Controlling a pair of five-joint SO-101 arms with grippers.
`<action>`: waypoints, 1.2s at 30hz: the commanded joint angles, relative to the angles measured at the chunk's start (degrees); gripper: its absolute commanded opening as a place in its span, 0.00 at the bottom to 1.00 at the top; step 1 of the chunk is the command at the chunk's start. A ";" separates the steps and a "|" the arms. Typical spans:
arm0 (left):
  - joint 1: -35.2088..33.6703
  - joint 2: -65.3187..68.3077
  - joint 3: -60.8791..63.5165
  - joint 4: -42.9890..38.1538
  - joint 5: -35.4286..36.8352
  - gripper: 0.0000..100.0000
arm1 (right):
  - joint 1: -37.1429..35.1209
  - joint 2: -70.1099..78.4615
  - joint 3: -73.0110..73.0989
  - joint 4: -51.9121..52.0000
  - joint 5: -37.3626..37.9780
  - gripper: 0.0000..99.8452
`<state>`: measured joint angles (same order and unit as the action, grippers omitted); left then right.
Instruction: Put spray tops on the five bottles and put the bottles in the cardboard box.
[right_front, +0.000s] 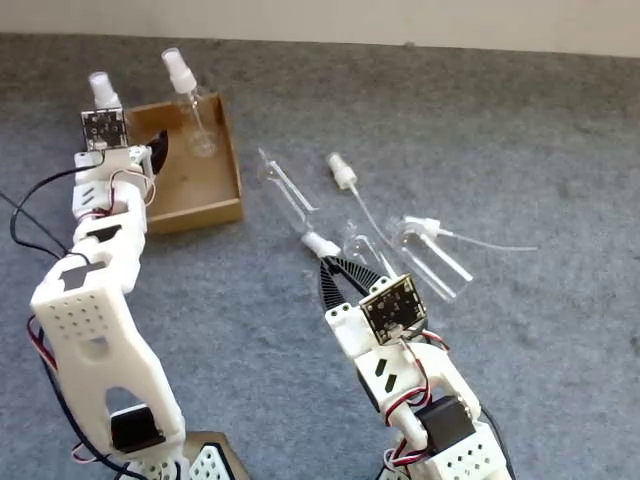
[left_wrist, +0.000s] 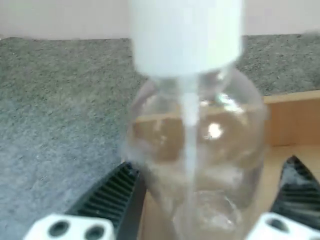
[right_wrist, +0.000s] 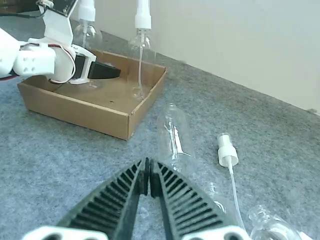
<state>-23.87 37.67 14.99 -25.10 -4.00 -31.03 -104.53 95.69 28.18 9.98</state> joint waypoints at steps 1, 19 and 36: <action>-1.19 -6.99 -0.31 5.71 -0.09 0.34 | 0.75 -0.40 5.49 -1.27 0.53 0.01; -0.75 -19.65 -0.48 28.31 -0.35 0.34 | 0.75 -0.75 5.49 0.66 0.53 0.01; 3.82 -44.97 -0.22 71.38 -0.44 0.34 | 5.93 -0.75 5.49 0.75 0.53 0.01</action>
<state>-23.52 2.24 14.99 34.33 -4.00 -29.71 -104.53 95.69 28.88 9.98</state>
